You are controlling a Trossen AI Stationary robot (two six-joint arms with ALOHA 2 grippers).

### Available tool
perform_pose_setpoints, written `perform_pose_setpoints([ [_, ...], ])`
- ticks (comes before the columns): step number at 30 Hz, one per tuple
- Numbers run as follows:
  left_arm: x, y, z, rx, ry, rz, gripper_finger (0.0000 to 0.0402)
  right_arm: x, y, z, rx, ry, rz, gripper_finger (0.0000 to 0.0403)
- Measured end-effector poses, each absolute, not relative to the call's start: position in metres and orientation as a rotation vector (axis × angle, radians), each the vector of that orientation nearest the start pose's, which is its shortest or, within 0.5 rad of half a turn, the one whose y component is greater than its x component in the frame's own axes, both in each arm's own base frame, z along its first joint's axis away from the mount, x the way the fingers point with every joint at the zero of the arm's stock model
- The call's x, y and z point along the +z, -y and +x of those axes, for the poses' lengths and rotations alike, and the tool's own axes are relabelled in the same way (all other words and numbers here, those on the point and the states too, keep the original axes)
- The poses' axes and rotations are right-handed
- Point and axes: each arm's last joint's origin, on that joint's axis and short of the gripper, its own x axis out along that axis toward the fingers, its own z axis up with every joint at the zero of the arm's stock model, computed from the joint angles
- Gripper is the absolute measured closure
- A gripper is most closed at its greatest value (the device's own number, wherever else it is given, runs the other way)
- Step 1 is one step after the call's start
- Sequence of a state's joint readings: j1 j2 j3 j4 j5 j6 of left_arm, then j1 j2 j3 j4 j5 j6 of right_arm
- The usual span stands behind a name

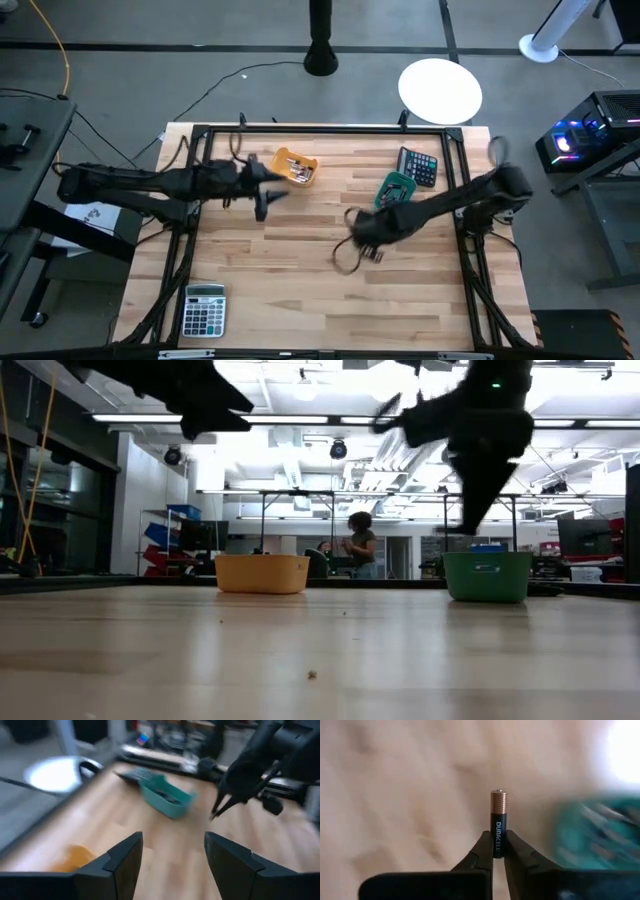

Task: Sort batteries
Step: Put the black battery into the blue bin, then adjust the bins on the table

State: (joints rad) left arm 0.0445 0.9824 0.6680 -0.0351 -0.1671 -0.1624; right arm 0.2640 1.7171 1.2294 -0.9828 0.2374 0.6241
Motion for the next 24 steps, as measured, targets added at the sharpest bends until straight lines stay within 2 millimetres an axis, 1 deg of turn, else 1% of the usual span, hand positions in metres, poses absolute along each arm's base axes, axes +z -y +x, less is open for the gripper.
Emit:
perform_pose_setpoints([
  [2,0.276,-0.022,0.21,0.299,-0.311,-0.102,0.0197,0.222,-0.055,0.284,-0.513,-1.357,0.167,0.0395],
  [5,0.278,-0.035,0.206,0.369,-0.297,-0.114,0.0197,0.241,-0.026,0.256,-0.62,-1.283,0.278,0.0398],
  [8,0.273,-0.047,0.207,0.431,-0.316,-0.165,0.0197,0.24,-0.005,0.23,-0.708,-1.248,0.404,0.0398],
  [12,0.261,-0.06,0.213,0.457,-0.376,-0.215,0.0197,0.232,0.011,0.206,-0.824,-1.186,0.558,0.0398],
  [14,0.253,-0.067,0.218,0.466,-0.404,-0.237,0.0198,0.227,0.017,0.204,-0.855,-1.122,0.625,0.0388],
  [17,0.24,-0.078,0.224,0.501,-0.457,-0.269,0.0198,0.224,0.022,0.205,-0.833,-1.04,0.697,0.0361],
  [21,0.223,-0.091,0.232,0.551,-0.501,-0.32,0.0198,0.222,0.029,0.207,-0.851,-0.992,0.73,0.0317],
  [24,0.213,-0.097,0.239,0.54,-0.516,-0.353,0.02,0.222,0.034,0.207,-0.87,-0.981,0.744,0.0283],
])
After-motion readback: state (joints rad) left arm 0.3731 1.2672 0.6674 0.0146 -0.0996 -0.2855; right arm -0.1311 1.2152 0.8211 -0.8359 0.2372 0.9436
